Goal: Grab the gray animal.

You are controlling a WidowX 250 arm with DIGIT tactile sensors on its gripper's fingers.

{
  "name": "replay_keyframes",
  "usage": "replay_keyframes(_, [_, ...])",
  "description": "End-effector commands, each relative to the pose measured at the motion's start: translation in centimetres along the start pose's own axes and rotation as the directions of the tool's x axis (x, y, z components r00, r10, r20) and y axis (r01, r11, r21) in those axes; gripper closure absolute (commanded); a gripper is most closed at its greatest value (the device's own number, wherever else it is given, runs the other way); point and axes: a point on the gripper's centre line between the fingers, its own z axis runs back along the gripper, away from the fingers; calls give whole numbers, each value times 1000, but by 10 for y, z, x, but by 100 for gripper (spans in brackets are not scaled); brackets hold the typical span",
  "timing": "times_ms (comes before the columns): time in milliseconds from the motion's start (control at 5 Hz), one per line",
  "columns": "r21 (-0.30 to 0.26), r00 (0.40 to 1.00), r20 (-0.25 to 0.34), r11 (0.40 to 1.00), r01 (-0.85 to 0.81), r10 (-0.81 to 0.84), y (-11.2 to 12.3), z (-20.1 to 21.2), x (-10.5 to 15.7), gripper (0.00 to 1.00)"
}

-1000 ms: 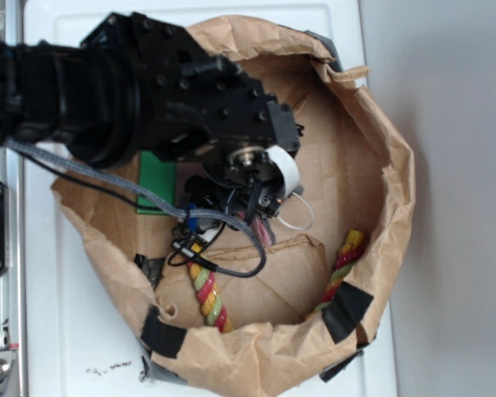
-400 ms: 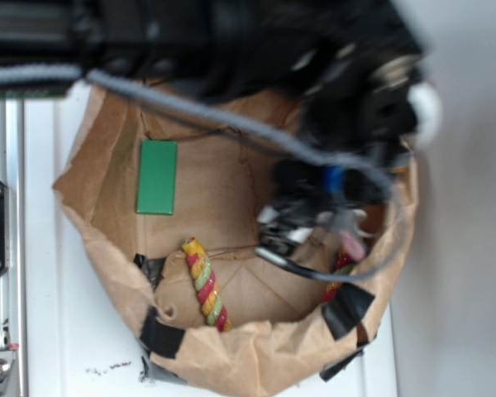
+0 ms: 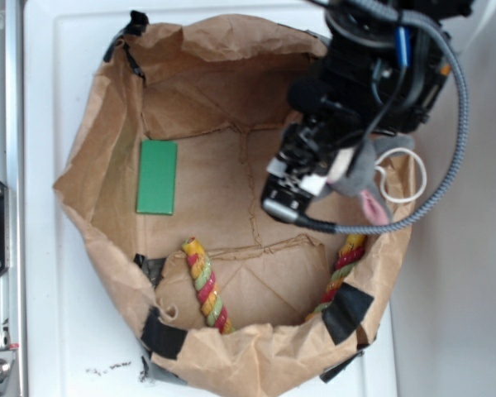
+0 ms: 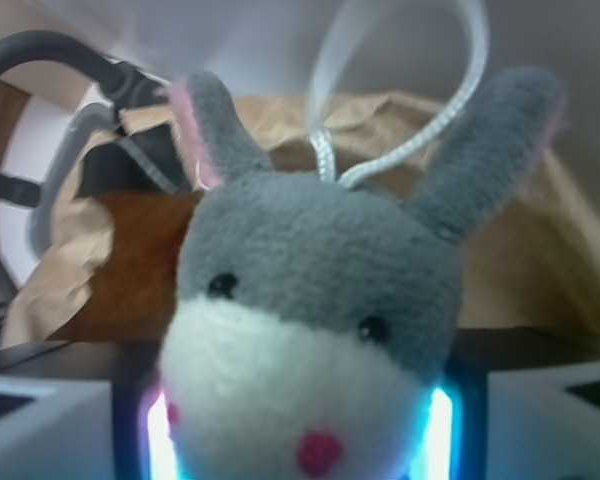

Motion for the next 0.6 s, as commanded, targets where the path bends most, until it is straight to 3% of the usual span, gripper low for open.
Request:
replay_keyframes(0, [64,988,104,992,109,-115,-16,39,-16,100])
replay_keyframes(400, [93,981,114,984,149,-159,-31,51,-47,100])
